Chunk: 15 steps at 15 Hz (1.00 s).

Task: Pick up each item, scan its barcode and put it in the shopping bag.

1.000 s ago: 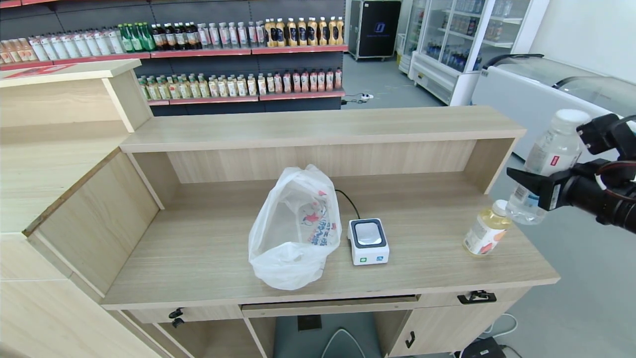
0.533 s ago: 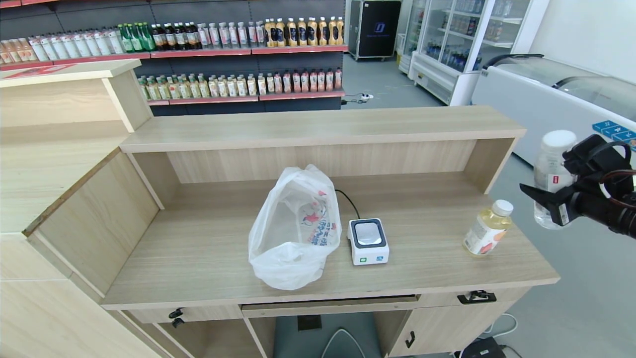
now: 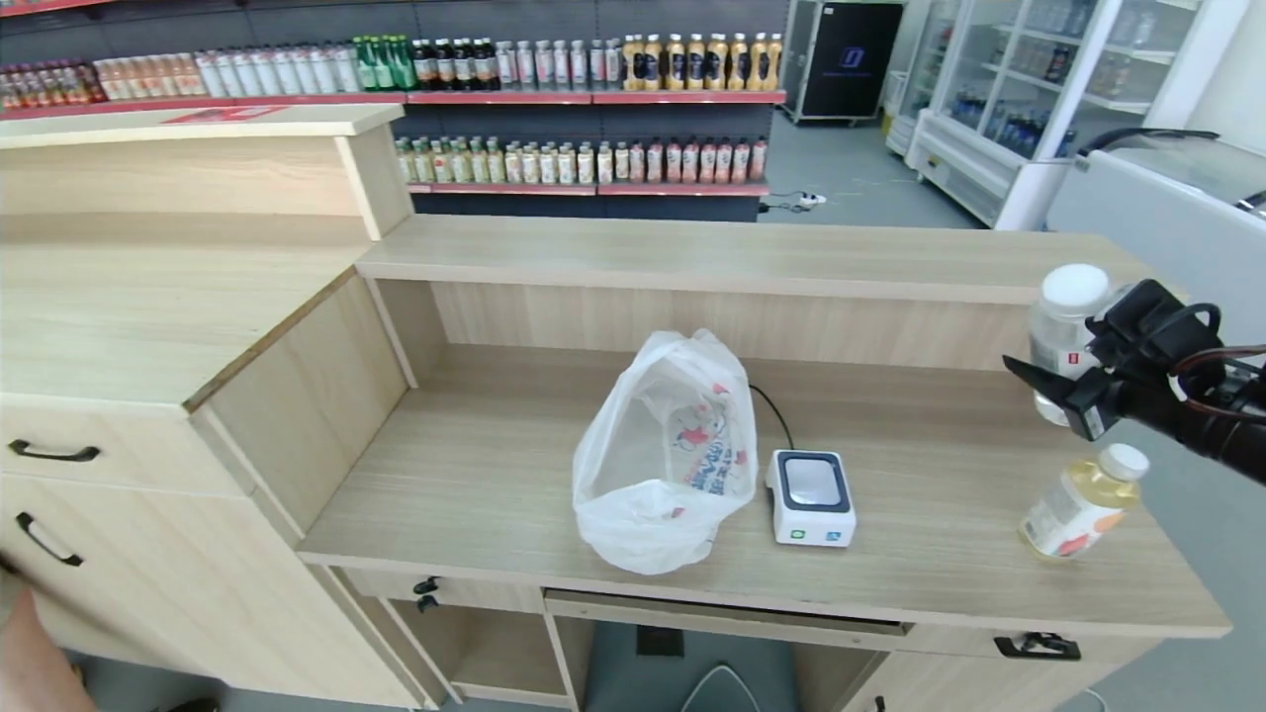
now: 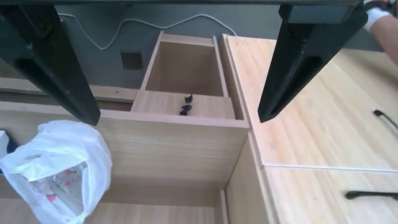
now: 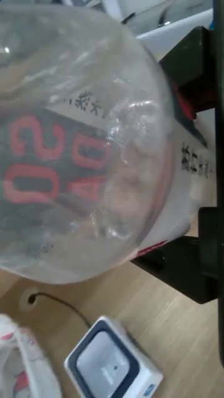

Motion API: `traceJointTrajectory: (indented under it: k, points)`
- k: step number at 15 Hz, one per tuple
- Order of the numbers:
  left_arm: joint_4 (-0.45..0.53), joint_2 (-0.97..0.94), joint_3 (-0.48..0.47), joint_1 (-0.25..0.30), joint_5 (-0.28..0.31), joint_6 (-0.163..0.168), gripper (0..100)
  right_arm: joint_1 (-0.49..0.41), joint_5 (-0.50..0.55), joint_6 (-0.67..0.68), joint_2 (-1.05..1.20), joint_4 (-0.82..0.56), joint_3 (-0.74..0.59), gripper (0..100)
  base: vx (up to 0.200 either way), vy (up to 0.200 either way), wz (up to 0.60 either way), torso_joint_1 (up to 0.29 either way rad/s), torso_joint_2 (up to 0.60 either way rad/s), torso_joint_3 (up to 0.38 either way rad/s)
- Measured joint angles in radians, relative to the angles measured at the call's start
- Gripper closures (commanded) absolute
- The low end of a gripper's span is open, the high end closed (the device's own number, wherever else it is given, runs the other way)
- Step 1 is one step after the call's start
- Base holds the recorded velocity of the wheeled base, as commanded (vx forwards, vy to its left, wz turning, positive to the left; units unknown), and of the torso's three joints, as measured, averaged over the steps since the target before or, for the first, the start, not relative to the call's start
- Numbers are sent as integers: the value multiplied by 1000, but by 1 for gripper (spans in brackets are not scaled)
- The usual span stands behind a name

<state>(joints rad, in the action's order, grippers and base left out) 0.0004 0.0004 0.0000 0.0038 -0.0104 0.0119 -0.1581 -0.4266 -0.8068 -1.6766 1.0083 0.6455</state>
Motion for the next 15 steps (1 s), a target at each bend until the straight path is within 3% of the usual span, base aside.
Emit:
traceJointTrajectory:
  k: [4,15]
  points:
    - [0,0,0,-1,0,0,0,1,-176,-19,-129,128,46,100,0,0,0,0,0,0]
    - [0,0,0,0,0,0,0,-14,-356,-49,-368,239,89,100,0,0,0,0,0,0]
